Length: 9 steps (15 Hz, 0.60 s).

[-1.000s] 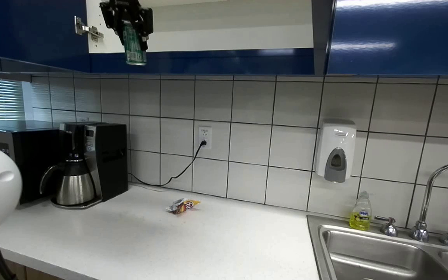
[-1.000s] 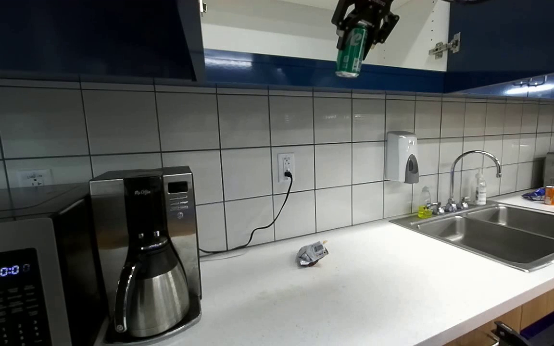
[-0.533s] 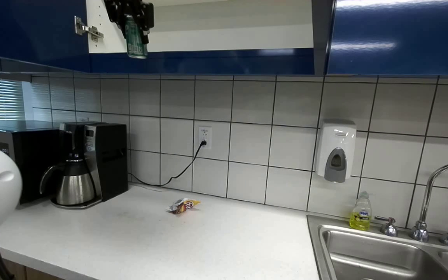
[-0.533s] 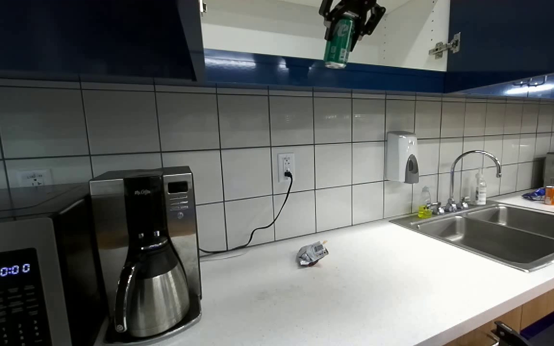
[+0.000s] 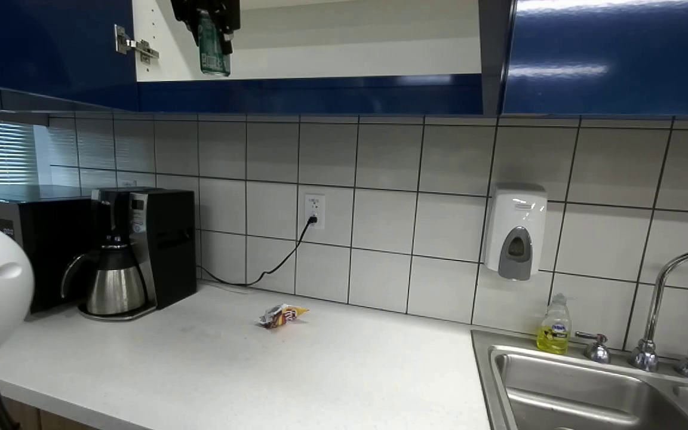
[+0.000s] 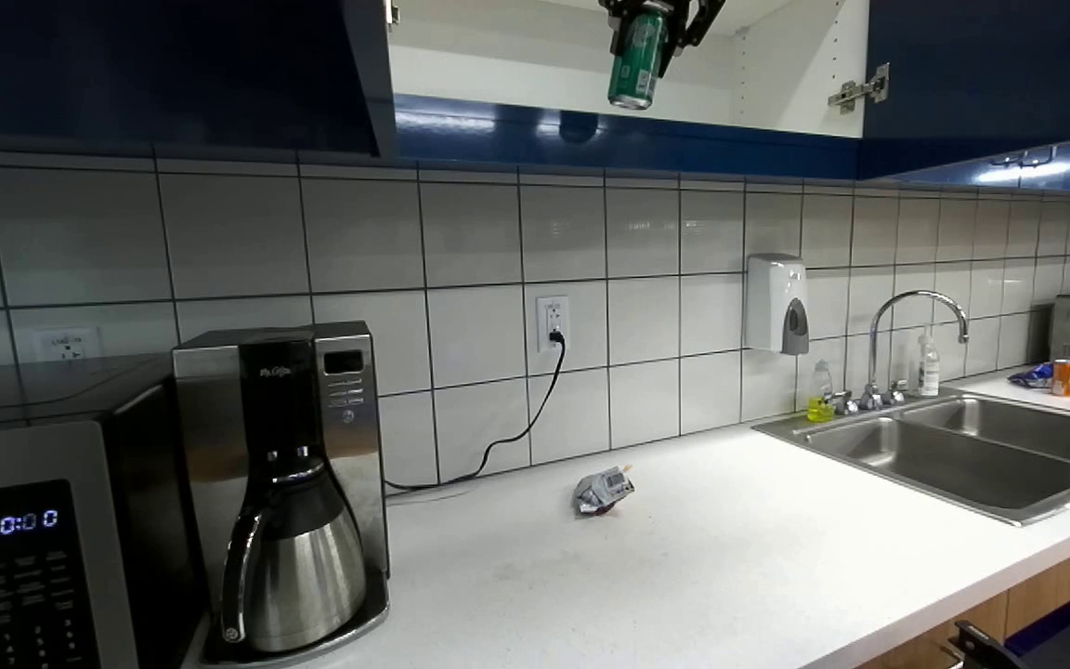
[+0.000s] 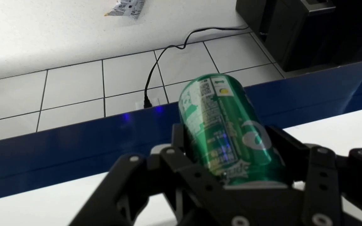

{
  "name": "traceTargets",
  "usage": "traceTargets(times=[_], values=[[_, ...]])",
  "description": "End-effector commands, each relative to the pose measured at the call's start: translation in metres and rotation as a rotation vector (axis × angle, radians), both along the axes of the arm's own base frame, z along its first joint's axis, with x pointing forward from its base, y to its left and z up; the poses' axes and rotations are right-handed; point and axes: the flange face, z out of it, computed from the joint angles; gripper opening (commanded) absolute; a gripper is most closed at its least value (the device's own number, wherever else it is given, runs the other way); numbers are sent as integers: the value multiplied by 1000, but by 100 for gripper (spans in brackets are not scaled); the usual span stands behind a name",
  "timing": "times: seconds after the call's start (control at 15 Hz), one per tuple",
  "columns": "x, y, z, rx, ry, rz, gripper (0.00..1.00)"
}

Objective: Put the can in the cabinet

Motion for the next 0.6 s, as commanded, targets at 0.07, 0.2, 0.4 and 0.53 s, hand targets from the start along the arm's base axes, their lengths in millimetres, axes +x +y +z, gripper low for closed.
traceTargets(times=[0.07,0.2,0.4,0.53], values=[[14,6,25,10,3,-41,41],[21,7,31,15,-1,-50,41],[31,9,40,29,-10,-61,41],[36,10,46,37,-16,-70,41]])
